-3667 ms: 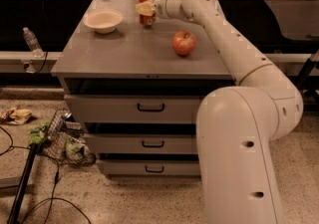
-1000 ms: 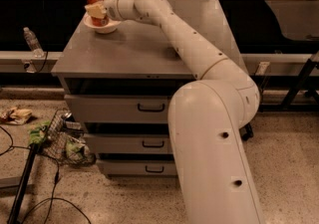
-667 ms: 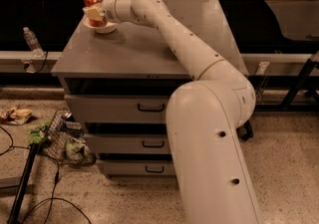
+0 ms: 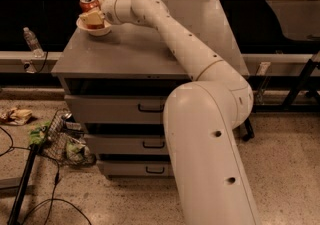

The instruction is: Place coke can into paper bowl

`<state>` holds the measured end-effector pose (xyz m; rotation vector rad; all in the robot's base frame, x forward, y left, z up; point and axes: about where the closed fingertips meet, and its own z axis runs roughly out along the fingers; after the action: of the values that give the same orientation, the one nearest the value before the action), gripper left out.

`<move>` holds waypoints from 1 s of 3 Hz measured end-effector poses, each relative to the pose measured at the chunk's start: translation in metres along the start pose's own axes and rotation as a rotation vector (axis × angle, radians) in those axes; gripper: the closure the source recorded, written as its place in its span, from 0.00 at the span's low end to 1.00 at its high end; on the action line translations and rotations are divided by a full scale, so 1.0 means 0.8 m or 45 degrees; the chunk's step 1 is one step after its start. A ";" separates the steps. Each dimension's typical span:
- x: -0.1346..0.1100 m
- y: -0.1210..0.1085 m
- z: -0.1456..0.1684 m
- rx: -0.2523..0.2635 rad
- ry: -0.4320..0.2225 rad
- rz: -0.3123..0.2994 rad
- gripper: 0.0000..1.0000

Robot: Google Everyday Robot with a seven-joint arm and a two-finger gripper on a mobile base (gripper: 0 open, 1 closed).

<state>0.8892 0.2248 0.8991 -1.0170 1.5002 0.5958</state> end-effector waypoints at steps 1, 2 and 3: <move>0.003 -0.019 -0.014 0.016 0.034 0.005 0.00; -0.006 -0.061 -0.055 0.075 0.059 -0.005 0.00; -0.009 -0.113 -0.116 0.174 0.085 0.005 0.00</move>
Offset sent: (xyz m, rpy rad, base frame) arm 0.0387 -0.0996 0.0481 -0.0526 -0.0108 -0.1033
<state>0.9176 0.1055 0.9402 -0.9364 1.5792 0.4591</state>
